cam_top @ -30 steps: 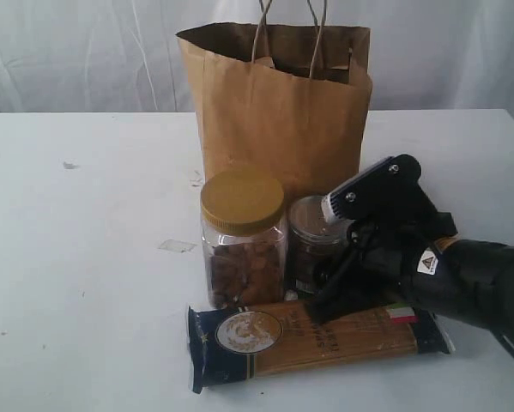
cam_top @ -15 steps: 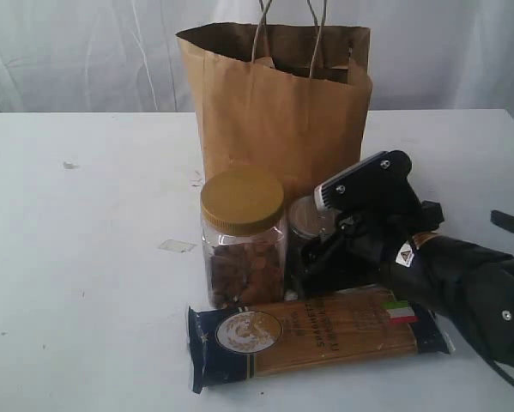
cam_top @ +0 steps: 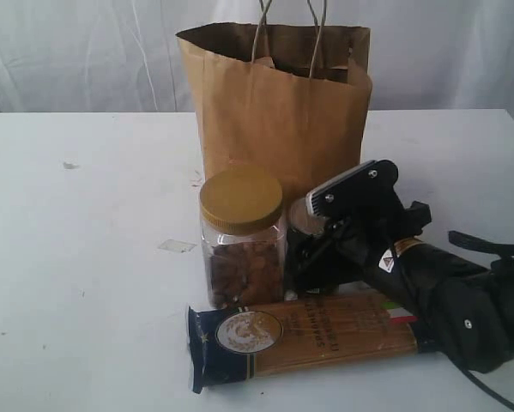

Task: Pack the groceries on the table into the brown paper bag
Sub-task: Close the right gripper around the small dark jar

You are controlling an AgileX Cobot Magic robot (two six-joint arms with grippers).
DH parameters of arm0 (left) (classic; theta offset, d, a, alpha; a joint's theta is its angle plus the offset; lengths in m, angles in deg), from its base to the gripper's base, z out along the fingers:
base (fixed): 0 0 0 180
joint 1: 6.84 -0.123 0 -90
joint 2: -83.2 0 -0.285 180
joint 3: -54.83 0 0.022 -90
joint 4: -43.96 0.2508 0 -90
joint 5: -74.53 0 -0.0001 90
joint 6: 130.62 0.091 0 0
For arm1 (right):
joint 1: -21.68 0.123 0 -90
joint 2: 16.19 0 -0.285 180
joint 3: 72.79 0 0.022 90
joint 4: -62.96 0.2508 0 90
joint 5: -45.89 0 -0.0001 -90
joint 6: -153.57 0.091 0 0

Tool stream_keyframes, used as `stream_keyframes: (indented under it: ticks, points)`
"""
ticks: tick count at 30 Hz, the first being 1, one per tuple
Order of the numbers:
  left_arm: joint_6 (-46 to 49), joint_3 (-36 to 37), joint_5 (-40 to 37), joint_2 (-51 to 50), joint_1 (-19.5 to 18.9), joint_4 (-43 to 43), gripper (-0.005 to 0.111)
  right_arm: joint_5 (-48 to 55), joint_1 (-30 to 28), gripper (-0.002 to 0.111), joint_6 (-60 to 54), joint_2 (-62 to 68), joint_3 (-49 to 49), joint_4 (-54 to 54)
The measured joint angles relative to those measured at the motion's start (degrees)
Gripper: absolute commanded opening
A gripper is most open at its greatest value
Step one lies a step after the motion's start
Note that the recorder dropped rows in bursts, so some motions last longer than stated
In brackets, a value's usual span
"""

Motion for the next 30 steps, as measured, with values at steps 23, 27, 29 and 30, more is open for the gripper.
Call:
stream_keyframes:
  ticks: [23,27,29,30]
  points:
    - [0.0,0.0,0.0,0.0,0.0,0.0,0.0,10.95,0.0,0.011,7.95,-8.3,0.0,0.5]
    - [0.0,0.0,0.0,0.0,0.0,0.0,0.0,16.12,0.0,0.004,7.95,-10.92,0.0,0.59]
    - [0.0,0.0,0.0,0.0,0.0,0.0,0.0,18.2,0.0,0.0,7.61,-11.68,0.0,0.59]
    - [0.0,0.0,0.0,0.0,0.0,0.0,0.0,18.8,0.0,0.0,7.17,-11.96,0.0,0.59]
